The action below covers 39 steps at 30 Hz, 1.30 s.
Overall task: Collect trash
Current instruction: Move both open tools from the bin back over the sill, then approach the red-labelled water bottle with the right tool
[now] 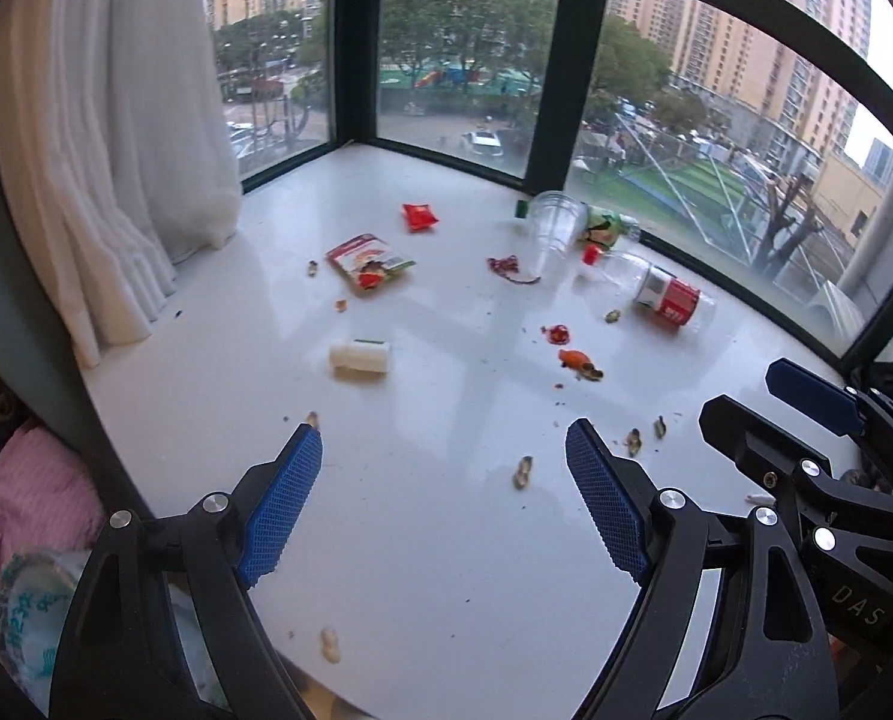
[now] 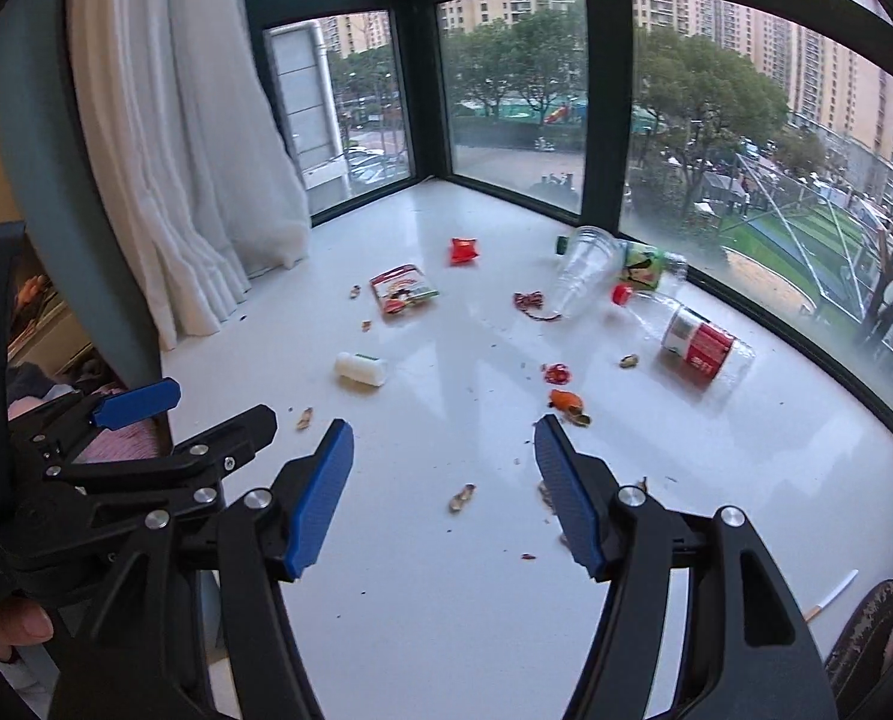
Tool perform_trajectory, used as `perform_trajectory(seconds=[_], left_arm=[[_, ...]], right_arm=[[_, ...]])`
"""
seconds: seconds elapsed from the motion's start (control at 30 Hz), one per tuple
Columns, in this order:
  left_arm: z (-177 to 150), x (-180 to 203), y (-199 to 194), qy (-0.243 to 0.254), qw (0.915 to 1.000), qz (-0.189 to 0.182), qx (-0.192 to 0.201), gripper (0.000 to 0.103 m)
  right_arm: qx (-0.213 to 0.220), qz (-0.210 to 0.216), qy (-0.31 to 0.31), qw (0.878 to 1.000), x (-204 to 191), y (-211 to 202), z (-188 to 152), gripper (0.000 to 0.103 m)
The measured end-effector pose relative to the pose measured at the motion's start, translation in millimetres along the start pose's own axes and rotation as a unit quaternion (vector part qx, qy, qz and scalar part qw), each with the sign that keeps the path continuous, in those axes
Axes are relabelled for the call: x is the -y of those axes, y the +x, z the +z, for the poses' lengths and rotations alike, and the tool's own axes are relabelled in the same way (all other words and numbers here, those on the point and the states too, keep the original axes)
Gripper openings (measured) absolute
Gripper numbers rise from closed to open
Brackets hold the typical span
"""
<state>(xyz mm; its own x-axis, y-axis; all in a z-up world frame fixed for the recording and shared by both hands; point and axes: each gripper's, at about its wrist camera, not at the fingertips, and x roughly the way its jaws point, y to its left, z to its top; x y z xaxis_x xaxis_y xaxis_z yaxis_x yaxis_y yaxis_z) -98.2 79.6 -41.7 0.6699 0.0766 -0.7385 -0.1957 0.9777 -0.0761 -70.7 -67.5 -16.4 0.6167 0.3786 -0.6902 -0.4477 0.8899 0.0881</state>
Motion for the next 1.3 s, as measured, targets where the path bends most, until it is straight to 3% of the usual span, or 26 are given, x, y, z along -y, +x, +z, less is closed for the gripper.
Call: perform_trajectory(seconds=[0.17, 0.27, 0.3, 0.37, 0.93, 1.3], left_arm=[[13, 21, 21, 0.025, 0.9994, -0.022, -0.008, 0.086], [19, 25, 35, 0.019, 0.9994, -0.024, -0.018, 0.091], [20, 25, 39, 0.016, 0.9993, -0.025, -0.023, 0.093], [23, 28, 50, 0.018, 0.9991, -0.025, -0.03, 0.097], [69, 80, 137, 0.063, 0.9947, -0.052, -0.063, 0.097], [78, 109, 199, 0.079, 0.9901, -0.056, -0.102, 0.097]], right_arm=[[0.01, -0.035, 0.018, 0.999, 25, 4, 4, 0.062], [0.011, -0.054, 0.032, 0.998, 40, 9, 6, 0.087], [0.008, -0.054, 0.037, 0.998, 44, 12, 7, 0.091], [0.004, -0.056, 0.039, 0.998, 49, 15, 7, 0.091], [-0.03, -0.103, 0.1, 0.989, 124, 74, 25, 0.094], [-0.058, -0.118, 0.133, 0.982, 166, 112, 27, 0.094]])
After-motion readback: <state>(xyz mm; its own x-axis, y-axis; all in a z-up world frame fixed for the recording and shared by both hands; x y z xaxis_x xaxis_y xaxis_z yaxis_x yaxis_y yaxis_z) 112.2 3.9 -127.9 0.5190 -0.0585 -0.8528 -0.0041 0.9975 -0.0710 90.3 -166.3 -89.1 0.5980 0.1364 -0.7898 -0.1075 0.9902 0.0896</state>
